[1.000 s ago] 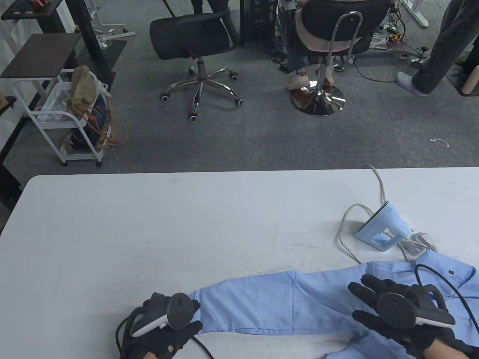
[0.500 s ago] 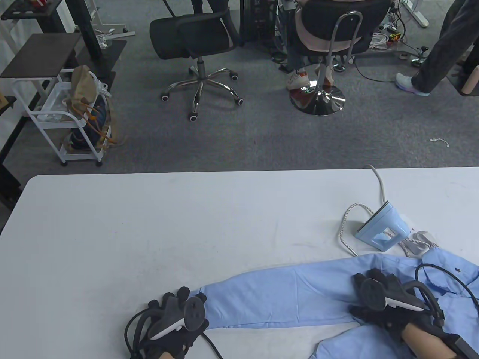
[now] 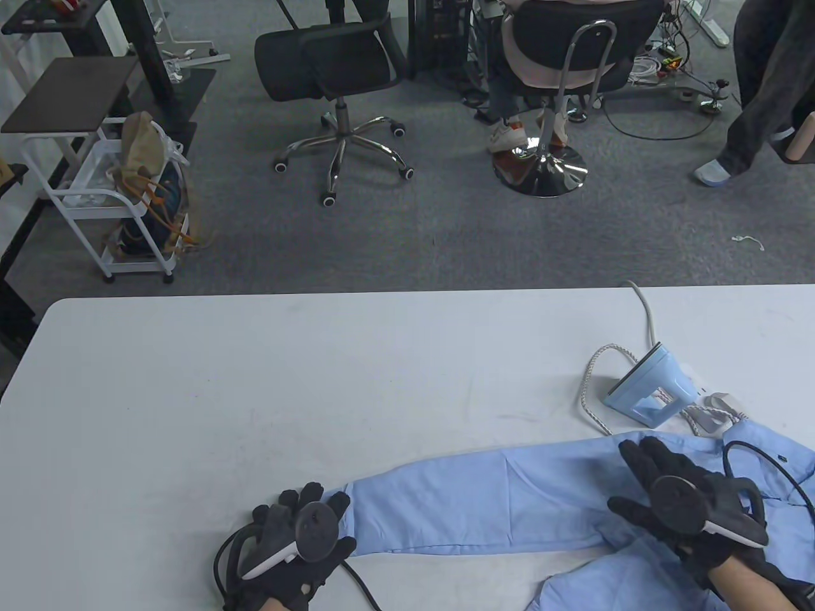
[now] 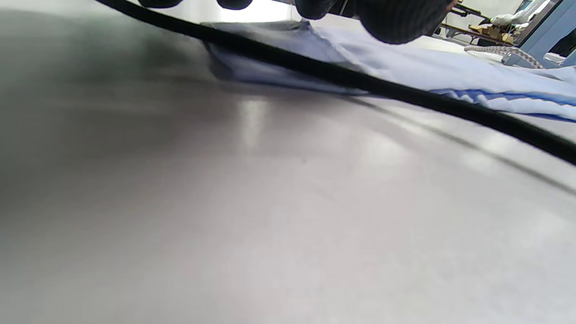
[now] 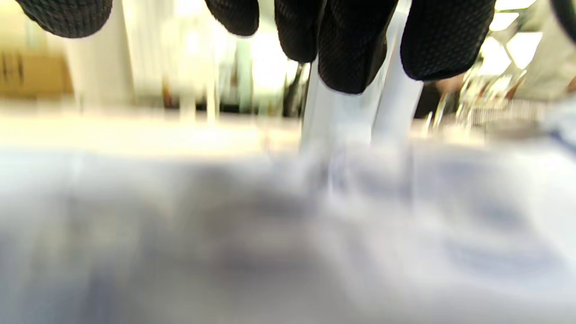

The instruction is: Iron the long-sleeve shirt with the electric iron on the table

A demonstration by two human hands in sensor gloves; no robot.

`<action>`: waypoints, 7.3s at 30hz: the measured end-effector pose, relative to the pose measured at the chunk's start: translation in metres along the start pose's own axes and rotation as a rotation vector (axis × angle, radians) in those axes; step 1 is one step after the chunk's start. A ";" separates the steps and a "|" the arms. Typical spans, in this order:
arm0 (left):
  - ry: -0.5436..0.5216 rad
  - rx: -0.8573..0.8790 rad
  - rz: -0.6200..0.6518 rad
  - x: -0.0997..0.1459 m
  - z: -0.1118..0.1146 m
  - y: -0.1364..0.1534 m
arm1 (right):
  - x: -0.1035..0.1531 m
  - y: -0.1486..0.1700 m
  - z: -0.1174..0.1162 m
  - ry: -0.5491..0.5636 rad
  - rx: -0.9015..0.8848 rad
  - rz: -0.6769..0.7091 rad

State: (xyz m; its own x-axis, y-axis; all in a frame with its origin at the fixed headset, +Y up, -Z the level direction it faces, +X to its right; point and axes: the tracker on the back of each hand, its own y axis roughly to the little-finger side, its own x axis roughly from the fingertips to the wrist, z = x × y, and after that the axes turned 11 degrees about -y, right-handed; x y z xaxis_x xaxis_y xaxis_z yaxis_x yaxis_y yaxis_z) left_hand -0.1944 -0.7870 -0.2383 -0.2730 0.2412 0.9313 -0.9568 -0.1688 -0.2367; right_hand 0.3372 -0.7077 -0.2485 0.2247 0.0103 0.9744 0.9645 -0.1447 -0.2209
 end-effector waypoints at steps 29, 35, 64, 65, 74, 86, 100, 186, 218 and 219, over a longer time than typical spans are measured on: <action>0.136 0.004 -0.001 -0.005 0.010 -0.002 | -0.084 0.105 -0.019 0.144 -0.536 -0.490; 0.147 0.017 -0.007 -0.005 0.010 -0.002 | -0.073 0.098 0.025 0.377 -0.681 -0.407; 0.158 0.036 -0.020 -0.004 0.010 -0.001 | -0.090 -0.296 -0.005 -0.121 0.020 0.499; 0.157 0.038 -0.020 -0.004 0.010 -0.001 | -0.093 -0.304 -0.021 -0.159 0.045 0.495; 0.166 0.048 -0.021 -0.005 0.010 0.000 | -0.105 -0.323 -0.072 -0.338 0.061 0.432; -0.032 -0.036 -0.080 -0.004 0.007 -0.011 | -0.106 -0.333 -0.081 -0.321 0.158 0.333; -0.078 -0.028 -0.139 -0.003 0.008 -0.013 | -0.113 -0.318 -0.079 -0.360 0.155 0.110; -0.040 -0.019 -0.088 -0.004 0.009 -0.008 | -0.091 -0.315 -0.032 -0.253 0.020 0.261; -0.070 -0.007 -0.124 -0.003 0.011 -0.008 | -0.107 -0.203 -0.061 -0.284 0.185 -0.141; -0.070 -0.007 -0.124 -0.003 0.011 -0.008 | -0.107 -0.194 -0.060 -0.285 0.183 -0.155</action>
State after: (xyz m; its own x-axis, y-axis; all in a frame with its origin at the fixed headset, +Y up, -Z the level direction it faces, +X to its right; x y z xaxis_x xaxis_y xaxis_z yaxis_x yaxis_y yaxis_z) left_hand -0.1851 -0.7966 -0.2360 -0.1452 0.1923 0.9705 -0.9835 -0.1352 -0.1203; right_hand 0.1174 -0.7403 -0.3071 0.0790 0.2973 0.9515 0.9932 0.0588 -0.1008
